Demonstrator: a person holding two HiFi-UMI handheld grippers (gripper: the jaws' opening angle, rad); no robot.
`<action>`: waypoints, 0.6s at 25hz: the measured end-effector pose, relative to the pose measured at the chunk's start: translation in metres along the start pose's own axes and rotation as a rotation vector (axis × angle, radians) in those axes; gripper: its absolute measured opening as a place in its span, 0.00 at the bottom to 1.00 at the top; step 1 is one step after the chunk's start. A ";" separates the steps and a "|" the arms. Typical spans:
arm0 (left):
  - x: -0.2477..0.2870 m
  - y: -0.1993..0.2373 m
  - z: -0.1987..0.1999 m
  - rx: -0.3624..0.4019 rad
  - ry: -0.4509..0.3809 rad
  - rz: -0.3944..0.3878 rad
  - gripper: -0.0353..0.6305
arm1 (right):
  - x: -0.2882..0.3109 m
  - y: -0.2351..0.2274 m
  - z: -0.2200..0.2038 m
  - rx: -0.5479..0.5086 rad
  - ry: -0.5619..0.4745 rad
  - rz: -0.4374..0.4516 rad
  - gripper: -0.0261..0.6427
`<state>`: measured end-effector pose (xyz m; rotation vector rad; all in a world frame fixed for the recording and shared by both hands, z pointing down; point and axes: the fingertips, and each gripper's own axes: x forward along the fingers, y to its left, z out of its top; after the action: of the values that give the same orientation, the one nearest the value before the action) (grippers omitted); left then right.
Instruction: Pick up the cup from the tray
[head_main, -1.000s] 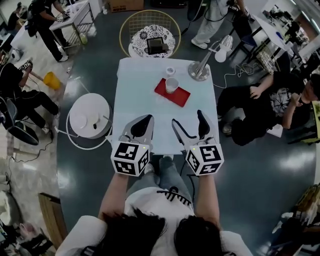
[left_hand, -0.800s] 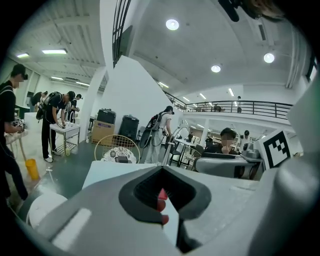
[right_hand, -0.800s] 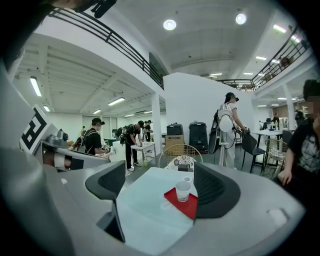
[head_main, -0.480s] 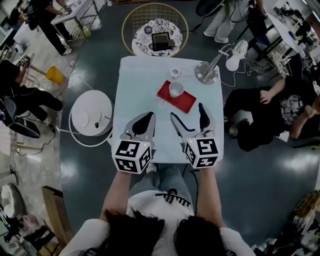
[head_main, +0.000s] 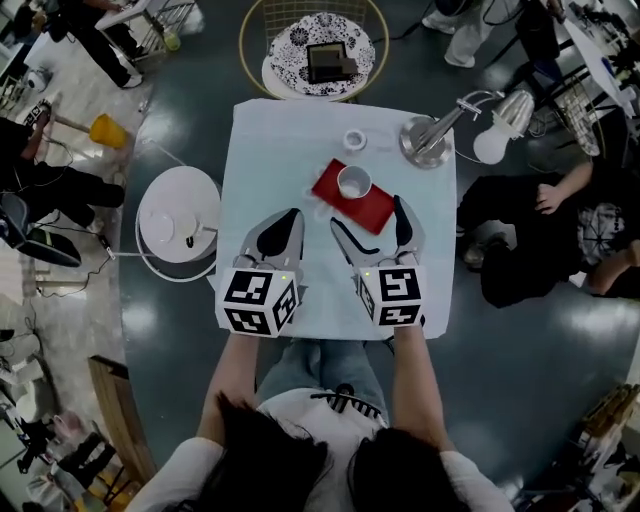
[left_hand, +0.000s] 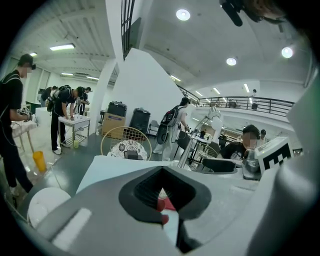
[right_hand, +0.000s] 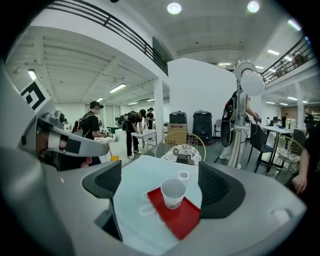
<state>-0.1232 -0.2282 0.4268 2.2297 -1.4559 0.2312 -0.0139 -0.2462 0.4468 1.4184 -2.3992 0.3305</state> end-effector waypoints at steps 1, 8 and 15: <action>0.006 0.003 -0.001 -0.003 0.004 0.006 0.05 | 0.008 -0.002 -0.004 0.004 0.008 0.009 0.77; 0.049 0.030 -0.022 -0.003 0.052 0.088 0.05 | 0.061 -0.023 -0.032 -0.006 0.035 0.010 0.78; 0.085 0.037 -0.043 -0.025 0.092 0.100 0.05 | 0.100 -0.035 -0.060 0.040 0.071 0.039 0.78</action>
<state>-0.1151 -0.2904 0.5080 2.0999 -1.5138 0.3414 -0.0183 -0.3213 0.5423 1.3543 -2.3778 0.4332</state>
